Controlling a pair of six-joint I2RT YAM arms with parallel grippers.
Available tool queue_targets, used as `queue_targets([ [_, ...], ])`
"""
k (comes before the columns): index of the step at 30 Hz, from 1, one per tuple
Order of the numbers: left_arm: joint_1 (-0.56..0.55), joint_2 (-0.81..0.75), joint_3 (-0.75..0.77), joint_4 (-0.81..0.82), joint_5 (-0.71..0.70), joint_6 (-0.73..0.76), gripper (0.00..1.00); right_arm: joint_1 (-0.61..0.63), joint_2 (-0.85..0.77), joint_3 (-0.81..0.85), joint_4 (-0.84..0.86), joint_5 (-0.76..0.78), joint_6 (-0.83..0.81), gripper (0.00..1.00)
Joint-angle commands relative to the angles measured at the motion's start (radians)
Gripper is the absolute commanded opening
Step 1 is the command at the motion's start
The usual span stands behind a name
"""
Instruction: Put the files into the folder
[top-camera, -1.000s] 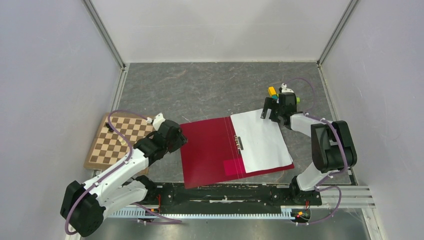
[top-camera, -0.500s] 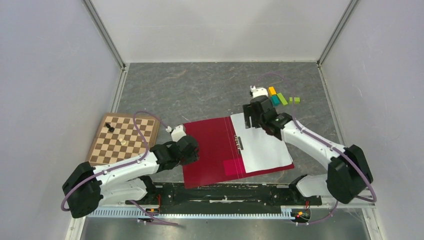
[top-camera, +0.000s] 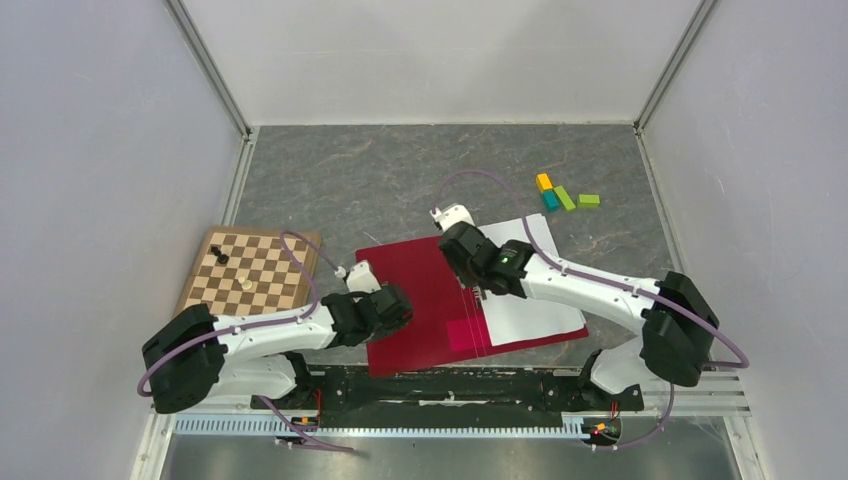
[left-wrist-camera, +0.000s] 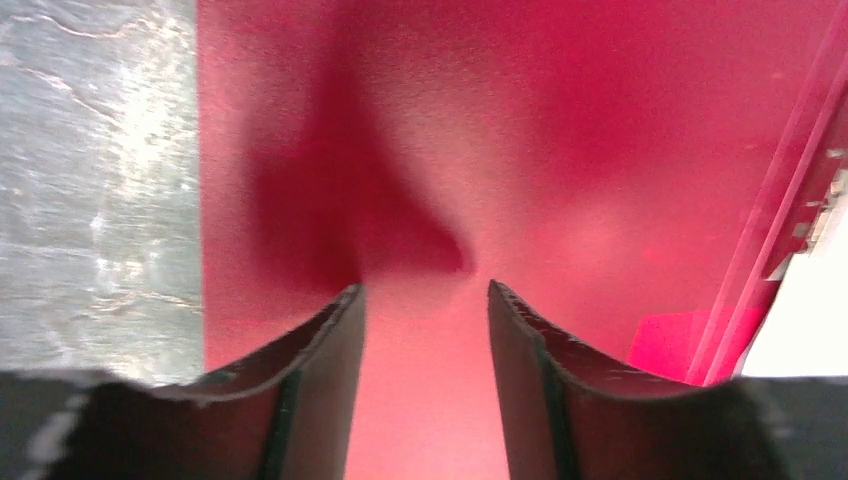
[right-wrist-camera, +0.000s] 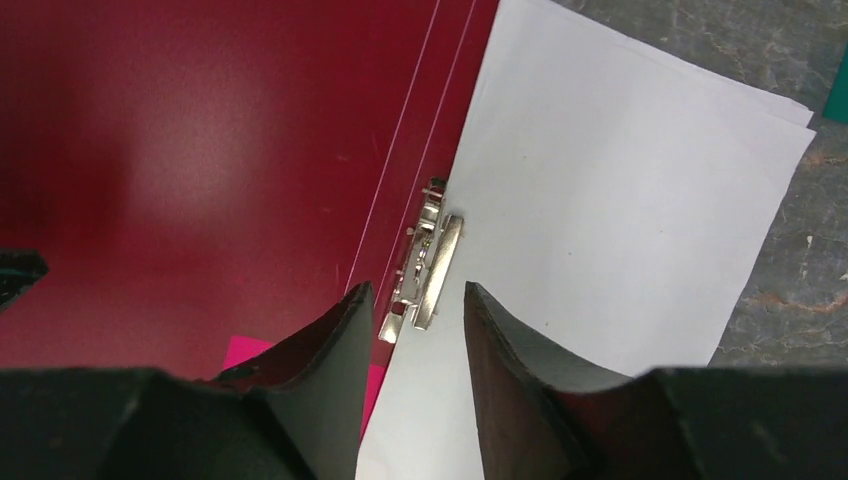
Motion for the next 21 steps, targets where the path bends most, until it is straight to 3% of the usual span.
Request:
queue_targets([
  [1, -0.006, -0.011, -0.005, -0.063, -0.073, -0.132, 0.66, 0.048, 0.032, 0.05, -0.047, 0.046, -0.013, 0.41],
  [21, -0.007, 0.01, -0.012, -0.084, -0.066, -0.177, 0.68, 0.068, 0.095, 0.014, -0.018, 0.055, -0.035, 0.18],
])
